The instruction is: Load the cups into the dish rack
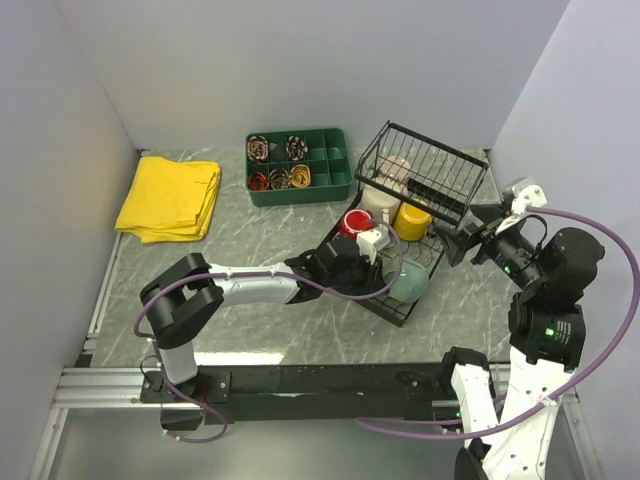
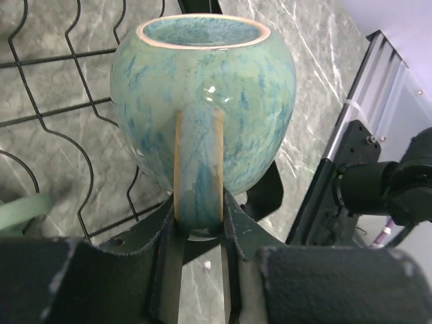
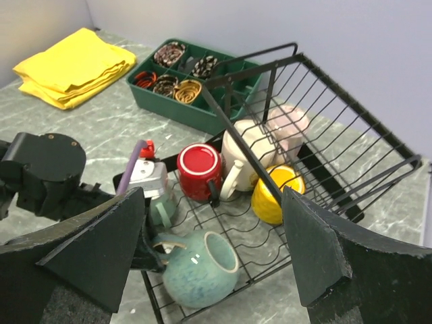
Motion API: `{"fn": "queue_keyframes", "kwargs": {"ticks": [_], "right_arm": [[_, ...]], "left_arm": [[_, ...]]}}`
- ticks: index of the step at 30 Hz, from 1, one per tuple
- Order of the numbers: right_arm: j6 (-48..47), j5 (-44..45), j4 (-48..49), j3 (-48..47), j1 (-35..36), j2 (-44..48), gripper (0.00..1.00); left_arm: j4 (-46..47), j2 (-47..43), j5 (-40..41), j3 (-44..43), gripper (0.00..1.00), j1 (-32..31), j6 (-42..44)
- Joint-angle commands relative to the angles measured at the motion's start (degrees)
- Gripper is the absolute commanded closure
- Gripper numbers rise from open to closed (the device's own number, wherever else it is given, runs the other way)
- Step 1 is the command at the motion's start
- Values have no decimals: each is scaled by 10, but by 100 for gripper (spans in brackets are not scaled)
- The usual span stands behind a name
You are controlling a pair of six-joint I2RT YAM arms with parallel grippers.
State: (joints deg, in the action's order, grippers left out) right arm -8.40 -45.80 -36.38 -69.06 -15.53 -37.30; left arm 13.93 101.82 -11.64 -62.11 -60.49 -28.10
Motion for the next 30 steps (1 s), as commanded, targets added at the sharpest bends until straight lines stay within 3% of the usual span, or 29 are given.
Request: {"fn": "queue_keyframes", "kwargs": {"ticks": [1,10,21,24,27,30], "right_arm": [[-12,-24,4,23,-5,6,12],[-107,-13,-81,83,-5,2,13],[-126,33,-91,154,-5,22,12],[-126,33,-95,152,-5,17,12],[-123,32,-92,152,-5,16,12],[-120,31,-91,154,-5,17,12]], "left_arm": [[101,3,-22,-25,99,-16,15],[44,17,44,-28,99,-49,99],[11,62,99,-17,99,-54,148],[7,65,107,-17,89,-55,148],[0,58,115,-18,61,-56,145],[-6,44,133,-20,48,-57,142]]}}
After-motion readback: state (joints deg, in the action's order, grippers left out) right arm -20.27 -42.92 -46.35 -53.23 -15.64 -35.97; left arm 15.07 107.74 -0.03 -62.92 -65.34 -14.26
